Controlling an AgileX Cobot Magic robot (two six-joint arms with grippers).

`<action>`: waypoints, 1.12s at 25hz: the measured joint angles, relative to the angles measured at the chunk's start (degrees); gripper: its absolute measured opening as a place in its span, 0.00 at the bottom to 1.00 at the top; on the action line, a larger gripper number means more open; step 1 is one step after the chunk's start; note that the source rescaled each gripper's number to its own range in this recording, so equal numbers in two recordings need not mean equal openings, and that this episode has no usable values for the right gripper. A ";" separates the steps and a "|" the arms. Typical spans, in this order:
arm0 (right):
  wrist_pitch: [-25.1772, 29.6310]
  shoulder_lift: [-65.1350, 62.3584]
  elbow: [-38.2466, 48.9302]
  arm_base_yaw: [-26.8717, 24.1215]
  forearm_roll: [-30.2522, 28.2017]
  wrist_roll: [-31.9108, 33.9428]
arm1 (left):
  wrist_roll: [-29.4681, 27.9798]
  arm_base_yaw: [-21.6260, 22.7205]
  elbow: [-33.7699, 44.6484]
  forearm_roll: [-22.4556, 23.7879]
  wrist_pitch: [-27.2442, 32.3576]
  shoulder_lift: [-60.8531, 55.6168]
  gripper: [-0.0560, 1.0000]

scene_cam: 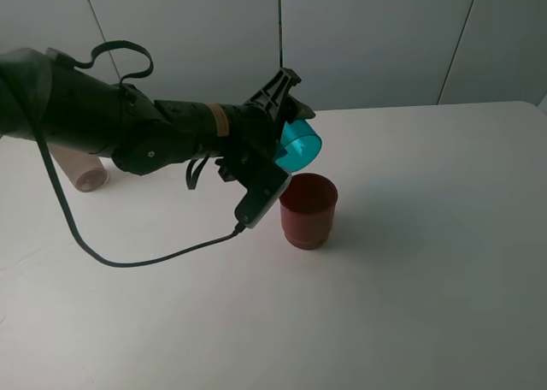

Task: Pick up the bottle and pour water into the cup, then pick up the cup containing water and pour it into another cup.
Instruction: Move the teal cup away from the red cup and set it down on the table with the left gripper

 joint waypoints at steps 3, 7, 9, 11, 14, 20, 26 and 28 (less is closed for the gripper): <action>0.00 0.00 0.00 0.00 0.00 0.00 | 0.00 -0.23 -0.10 0.16 -0.04 0.00 0.09; 0.00 0.00 0.00 0.00 0.00 0.00 | -0.50 -0.35 -0.10 0.16 -0.04 0.00 0.09; 0.00 0.00 0.00 0.00 0.00 0.00 | -0.76 -0.35 -0.10 0.16 -0.18 0.00 0.09; 0.00 0.00 0.00 0.00 0.00 0.00 | -0.96 -0.35 -0.10 -1.01 -0.27 0.00 0.09; 0.00 0.00 0.00 0.00 0.00 0.00 | -1.42 -0.35 -0.10 -4.42 -0.59 0.00 0.09; 0.00 0.00 0.00 0.00 0.00 0.00 | -8.41 -0.35 -0.10 -7.36 -2.21 0.00 0.09; 0.00 0.00 0.00 0.00 0.00 0.46 | -20.34 -0.35 -0.10 -9.09 -5.55 0.00 0.09; 0.00 0.00 0.00 0.00 0.00 0.46 | -26.70 -0.35 -0.10 -9.59 -7.08 0.00 0.09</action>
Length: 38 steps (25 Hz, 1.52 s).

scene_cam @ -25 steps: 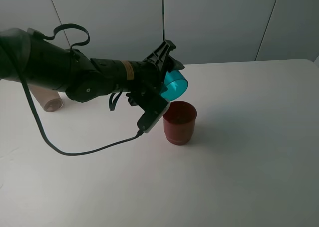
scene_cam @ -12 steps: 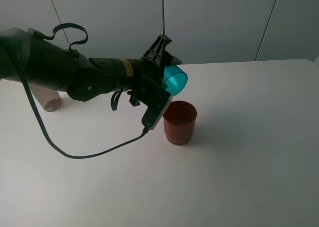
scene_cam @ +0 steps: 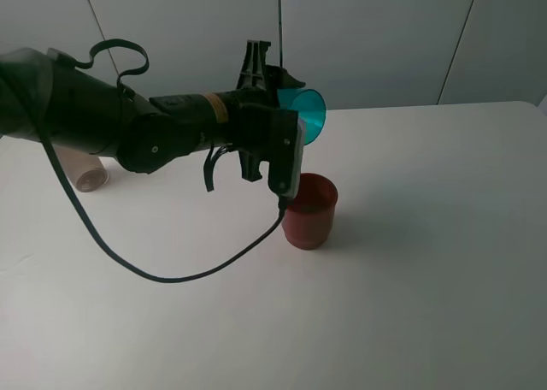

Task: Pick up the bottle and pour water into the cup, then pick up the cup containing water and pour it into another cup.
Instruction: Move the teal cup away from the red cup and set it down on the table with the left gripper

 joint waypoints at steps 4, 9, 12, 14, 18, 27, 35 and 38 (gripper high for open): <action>0.00 0.00 0.00 0.00 0.00 0.00 | -11.98 0.00 0.00 -4.61 -3.61 0.00 0.09; 0.00 0.00 0.00 0.00 0.00 0.00 | -25.63 1.06 0.00 -10.05 -7.31 0.00 0.09; 0.00 0.00 0.00 0.00 0.00 -0.33 | -34.42 3.56 0.00 -10.72 -8.37 0.00 0.09; 0.00 0.00 0.00 0.00 0.00 0.00 | -37.92 5.27 0.00 -10.99 -8.90 0.00 0.09; 0.00 0.00 0.00 0.00 0.00 -0.33 | -45.74 9.14 0.00 -10.03 -11.29 0.61 0.09; 0.00 0.00 0.00 0.00 0.00 0.00 | -59.72 16.80 0.00 -5.46 -21.36 11.07 0.09; 0.00 0.00 0.00 0.00 0.00 0.00 | -64.06 19.75 -1.08 -5.46 -26.97 19.67 0.09; 0.00 0.00 0.00 0.00 0.00 0.00 | -64.30 19.84 -2.82 -5.46 -27.30 22.08 0.09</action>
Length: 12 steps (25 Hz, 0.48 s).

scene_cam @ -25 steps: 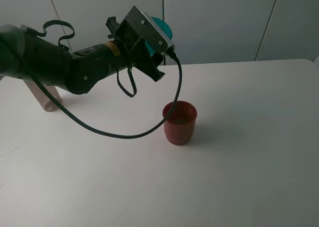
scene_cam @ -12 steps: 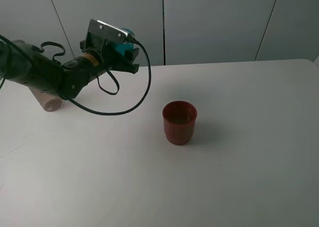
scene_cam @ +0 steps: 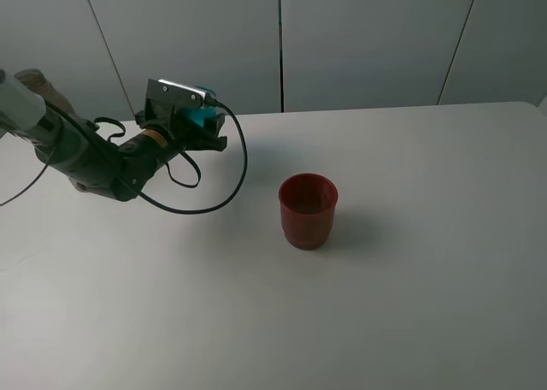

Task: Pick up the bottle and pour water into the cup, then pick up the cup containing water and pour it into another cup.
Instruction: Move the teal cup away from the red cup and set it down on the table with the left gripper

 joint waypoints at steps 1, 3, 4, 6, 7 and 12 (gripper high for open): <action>0.00 0.00 0.00 0.00 0.00 0.00 | 0.00 0.00 -0.57 0.00 0.00 0.87 0.09; 0.00 0.00 0.00 0.00 0.00 0.00 | -0.12 0.00 -1.70 0.00 -0.13 2.00 0.09; 0.00 0.00 0.00 0.00 0.00 0.00 | -0.12 0.00 -2.28 0.00 -0.13 2.65 0.09; 0.00 0.00 0.00 0.00 0.00 0.00 | -0.12 0.00 -3.33 0.00 -0.26 3.89 0.09; 0.00 0.00 0.00 0.00 0.00 0.00 | -0.12 0.00 -3.64 0.00 -0.26 4.47 0.09; 0.00 0.00 0.00 0.00 0.00 0.00 | -0.23 0.00 -4.53 0.00 -0.84 5.97 0.09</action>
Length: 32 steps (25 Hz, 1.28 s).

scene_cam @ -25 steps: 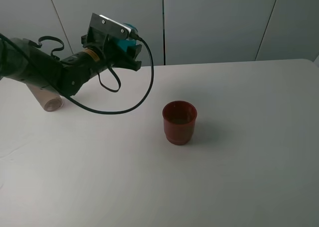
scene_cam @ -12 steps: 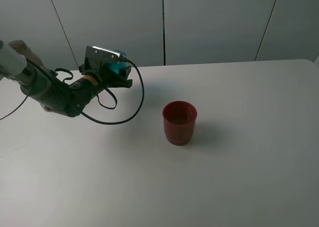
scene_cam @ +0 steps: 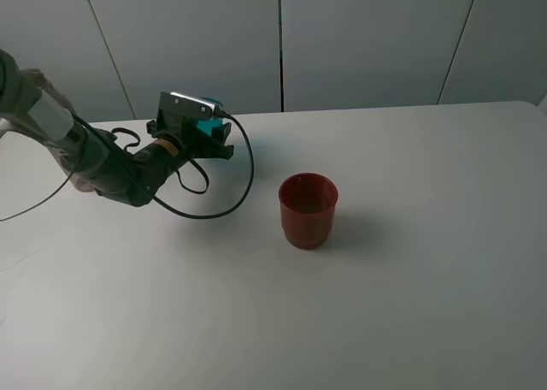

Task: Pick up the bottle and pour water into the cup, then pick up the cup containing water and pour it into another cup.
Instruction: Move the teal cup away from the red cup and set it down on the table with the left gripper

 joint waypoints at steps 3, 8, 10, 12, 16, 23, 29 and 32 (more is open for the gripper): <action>0.00 0.00 0.00 0.00 0.00 0.00 | 0.00 0.00 0.00 0.30 -0.42 0.86 0.09; 0.00 0.00 0.00 0.00 0.00 0.00 | 0.00 0.00 0.00 0.50 -1.43 1.94 0.09; 0.00 0.00 0.00 0.00 0.00 0.00 | 0.00 0.00 0.00 0.50 -1.55 1.94 0.09; 0.00 0.00 0.00 0.00 0.00 0.00 | 0.00 0.00 0.00 0.50 -1.55 1.94 0.09; 0.00 0.00 0.00 0.00 0.00 0.00 | 0.00 0.00 0.00 0.50 -1.55 1.94 0.09; 0.00 0.00 0.00 0.00 0.00 0.00 | 0.00 0.00 0.00 0.65 -1.55 1.94 0.09; 0.00 0.00 0.00 0.00 0.00 0.00 | -3.08 0.00 0.00 1.02 -1.44 1.94 0.89; 0.00 0.00 0.00 0.00 0.00 0.00 | -4.01 0.00 0.00 1.35 -1.29 1.94 0.92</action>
